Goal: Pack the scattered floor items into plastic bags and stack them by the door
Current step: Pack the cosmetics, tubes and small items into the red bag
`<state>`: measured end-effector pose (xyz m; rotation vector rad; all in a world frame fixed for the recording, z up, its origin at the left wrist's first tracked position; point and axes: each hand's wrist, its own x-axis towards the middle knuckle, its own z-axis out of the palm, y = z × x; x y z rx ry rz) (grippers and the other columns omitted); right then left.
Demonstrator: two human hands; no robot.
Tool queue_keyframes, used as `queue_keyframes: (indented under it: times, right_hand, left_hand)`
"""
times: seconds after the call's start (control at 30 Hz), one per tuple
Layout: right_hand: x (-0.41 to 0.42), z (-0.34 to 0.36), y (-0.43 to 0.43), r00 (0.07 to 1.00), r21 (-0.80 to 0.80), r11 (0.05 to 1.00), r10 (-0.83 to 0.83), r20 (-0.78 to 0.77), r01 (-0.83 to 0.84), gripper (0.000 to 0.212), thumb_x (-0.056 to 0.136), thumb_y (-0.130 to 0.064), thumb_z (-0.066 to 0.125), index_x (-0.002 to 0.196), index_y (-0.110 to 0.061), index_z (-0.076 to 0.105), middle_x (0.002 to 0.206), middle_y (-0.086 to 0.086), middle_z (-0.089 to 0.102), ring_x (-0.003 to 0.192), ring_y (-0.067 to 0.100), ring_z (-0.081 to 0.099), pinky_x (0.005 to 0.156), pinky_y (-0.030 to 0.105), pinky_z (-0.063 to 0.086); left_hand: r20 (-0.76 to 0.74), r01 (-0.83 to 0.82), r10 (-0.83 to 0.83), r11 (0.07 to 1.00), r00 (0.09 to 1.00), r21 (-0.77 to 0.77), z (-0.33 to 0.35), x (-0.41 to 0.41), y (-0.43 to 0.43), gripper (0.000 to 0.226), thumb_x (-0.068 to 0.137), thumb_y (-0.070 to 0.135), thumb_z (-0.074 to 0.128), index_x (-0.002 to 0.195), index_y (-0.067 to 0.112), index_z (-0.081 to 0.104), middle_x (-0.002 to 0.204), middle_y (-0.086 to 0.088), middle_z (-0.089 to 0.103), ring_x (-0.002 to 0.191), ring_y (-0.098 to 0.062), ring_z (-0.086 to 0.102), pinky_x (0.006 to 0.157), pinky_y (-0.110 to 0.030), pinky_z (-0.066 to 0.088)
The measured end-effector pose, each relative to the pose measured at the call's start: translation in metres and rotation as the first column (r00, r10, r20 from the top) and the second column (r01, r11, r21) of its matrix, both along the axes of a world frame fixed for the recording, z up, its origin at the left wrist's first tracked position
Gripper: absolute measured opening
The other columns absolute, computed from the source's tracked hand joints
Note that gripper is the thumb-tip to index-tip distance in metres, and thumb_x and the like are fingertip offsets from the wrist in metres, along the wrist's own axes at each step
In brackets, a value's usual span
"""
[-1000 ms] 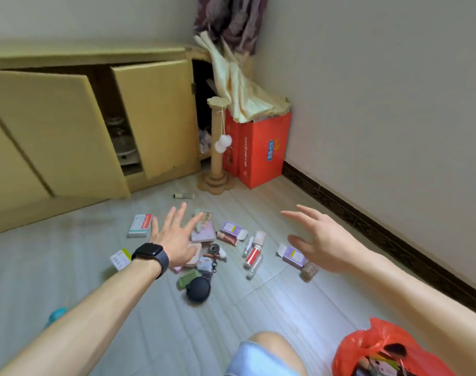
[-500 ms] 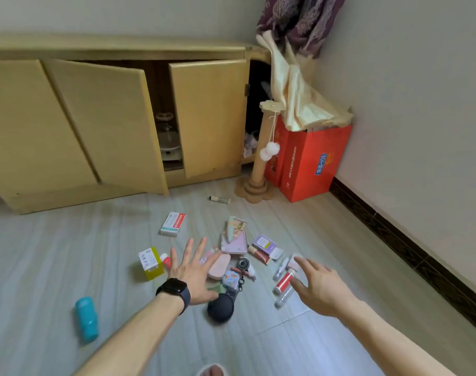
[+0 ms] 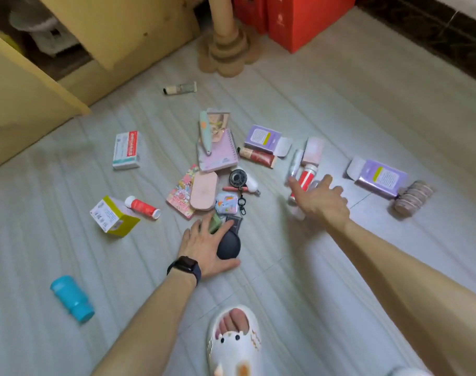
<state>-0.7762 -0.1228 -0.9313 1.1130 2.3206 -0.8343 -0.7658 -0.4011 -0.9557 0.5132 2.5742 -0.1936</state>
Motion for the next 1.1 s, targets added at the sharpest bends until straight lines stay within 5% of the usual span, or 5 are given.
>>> queue_keyframes:
  times: [0.17, 0.33, 0.7, 0.93, 1.1]
  right_hand:
    - [-0.004, -0.033, -0.018, 0.993, 0.114, 0.988, 0.112, -0.029, -0.108, 0.053, 0.087, -0.034, 0.055, 0.132, -0.014, 0.035, 0.130, 0.016, 0.034, 0.115, 0.041, 0.041, 0.075, 0.042, 0.038]
    - [0.041, -0.040, -0.018, 0.918, 0.281, 0.875, 0.389, 0.077, -0.395, 0.044, 0.091, -0.011, 0.045, 0.134, -0.010, 0.033, 0.126, 0.016, 0.037, 0.107, 0.035, 0.044, 0.058, 0.036, 0.037]
    - [0.159, 0.076, 0.037, 0.860, 0.054, 0.859, 0.509, 0.028, -0.509, 0.023, 0.093, -0.028, 0.048, 0.106, -0.014, 0.035, 0.107, 0.010, 0.037, 0.075, 0.031, 0.050, 0.069, 0.037, 0.042]
    - [0.273, 0.158, 0.067, 0.951, -0.062, 0.995, 0.051, -0.305, -0.073, 0.015, 0.088, -0.030, 0.058, 0.093, -0.023, 0.045, 0.093, 0.002, 0.054, 0.085, 0.026, 0.055, 0.068, 0.030, 0.042]
    - [0.378, 0.178, 0.083, 0.648, -0.511, 0.741, -0.653, -0.393, 0.437, 0.012, 0.094, -0.020, 0.060, 0.106, -0.021, 0.059, 0.100, 0.003, 0.068, 0.078, 0.006, 0.070, 0.067, 0.026, 0.056]
  left_hand:
    - [0.044, -0.026, 0.025, 0.999, 0.999, 0.033, -0.007, 0.002, -0.004, 0.100, 0.060, 0.083, 0.057, 0.147, 0.051, 0.019, 0.159, -0.006, 0.007, 0.132, -0.033, 0.028, 0.101, -0.044, 0.041]
    - [0.031, -0.064, 0.063, 0.998, 0.998, 0.026, -0.003, 0.004, 0.010, 0.085, 0.059, 0.068, 0.063, 0.132, 0.033, 0.037, 0.144, -0.006, 0.025, 0.121, -0.032, 0.035, 0.091, -0.043, 0.048]
    - [0.092, -0.028, 0.008, 0.973, 0.996, 0.228, 0.084, 0.038, 0.042, 0.075, 0.060, 0.051, 0.068, 0.125, 0.032, 0.035, 0.119, -0.005, 0.042, 0.100, -0.031, 0.056, 0.080, -0.038, 0.053]
    - [-0.079, 0.290, -0.284, 0.862, 0.956, 0.415, 0.193, 0.052, 0.144, 0.077, 0.059, 0.058, 0.071, 0.121, 0.033, 0.034, 0.116, -0.002, 0.046, 0.099, -0.028, 0.058, 0.079, -0.039, 0.053]
    - [-0.056, 0.449, -0.487, 0.747, 0.872, 0.491, 0.223, 0.110, 0.244, 0.074, 0.059, 0.058, 0.074, 0.116, 0.035, 0.034, 0.114, 0.004, 0.045, 0.094, -0.025, 0.058, 0.076, -0.039, 0.054]
